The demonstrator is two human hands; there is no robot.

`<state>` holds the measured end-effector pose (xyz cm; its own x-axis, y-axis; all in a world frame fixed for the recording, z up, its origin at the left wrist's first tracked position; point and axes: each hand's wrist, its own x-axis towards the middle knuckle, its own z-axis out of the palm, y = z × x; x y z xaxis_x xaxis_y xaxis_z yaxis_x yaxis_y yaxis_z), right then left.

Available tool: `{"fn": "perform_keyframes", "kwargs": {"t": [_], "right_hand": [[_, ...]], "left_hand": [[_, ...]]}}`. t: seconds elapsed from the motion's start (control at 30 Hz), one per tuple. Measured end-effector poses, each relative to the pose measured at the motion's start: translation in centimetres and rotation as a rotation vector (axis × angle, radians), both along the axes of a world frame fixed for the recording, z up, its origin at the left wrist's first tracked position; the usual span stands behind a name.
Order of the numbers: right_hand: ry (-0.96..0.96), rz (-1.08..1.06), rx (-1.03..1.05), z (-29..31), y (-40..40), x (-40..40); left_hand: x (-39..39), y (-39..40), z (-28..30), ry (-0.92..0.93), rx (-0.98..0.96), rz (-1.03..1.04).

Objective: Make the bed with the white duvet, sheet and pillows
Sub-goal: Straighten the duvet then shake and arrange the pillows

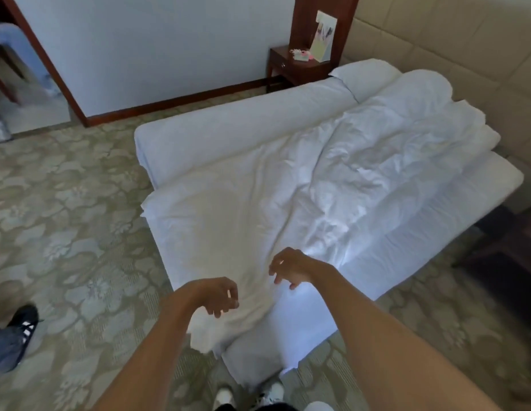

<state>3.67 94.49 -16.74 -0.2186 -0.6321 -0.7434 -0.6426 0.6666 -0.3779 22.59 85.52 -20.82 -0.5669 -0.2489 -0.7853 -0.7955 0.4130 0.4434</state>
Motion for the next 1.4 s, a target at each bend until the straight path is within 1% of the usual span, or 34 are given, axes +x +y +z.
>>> {"fn": "perform_keyframes", "kwargs": {"t": [0.03,0.13,0.2,0.33,0.47,0.6,0.7,0.83,0.97,1.17,1.27,1.4], "right_hand": [[0.026,0.065,0.010,-0.5,1.0,-1.0],[-0.050,-0.090,-0.005,-1.1,4.4,-3.8],[-0.067,-0.116,-0.027,-1.4,5.5,-5.8],[-0.098,-0.144,-0.103,-1.2,6.7,-10.1],[-0.082,-0.169,-0.155,-0.8,10.4,-17.2],[-0.018,-0.231,-0.101,-0.1,17.0,-26.0],[0.016,-0.335,-0.077,0.0,21.4,-32.1],[0.027,-0.461,-0.113,0.1,25.1,-38.7],[0.034,-0.490,-0.122,-0.1,25.6,-44.9],[0.062,-0.525,-0.170,-0.2,23.3,-54.7],[0.064,-0.543,-0.149,0.5,23.2,-60.6],[0.084,-0.630,-0.181,1.0,24.0,-67.9]], "left_hand": [[-0.8,0.5,0.1,0.020,0.003,0.010],[-3.3,1.8,0.7,0.084,-0.020,0.020],[-5.2,2.6,1.2,0.115,-0.030,0.023],[-10.9,4.5,1.7,0.120,-0.036,0.030],[-19.3,7.8,1.9,0.187,-0.051,0.045],[-28.5,12.8,3.4,0.287,0.031,0.013],[-34.7,15.3,4.3,0.305,0.049,-0.051],[-42.3,16.8,4.3,0.305,0.027,-0.129],[-48.9,17.1,3.6,0.326,0.049,-0.157],[-60.0,15.5,2.2,0.369,0.028,-0.170],[-66.7,14.7,2.7,0.406,0.022,-0.141],[-74.3,14.3,3.6,0.441,0.016,-0.162]]}}
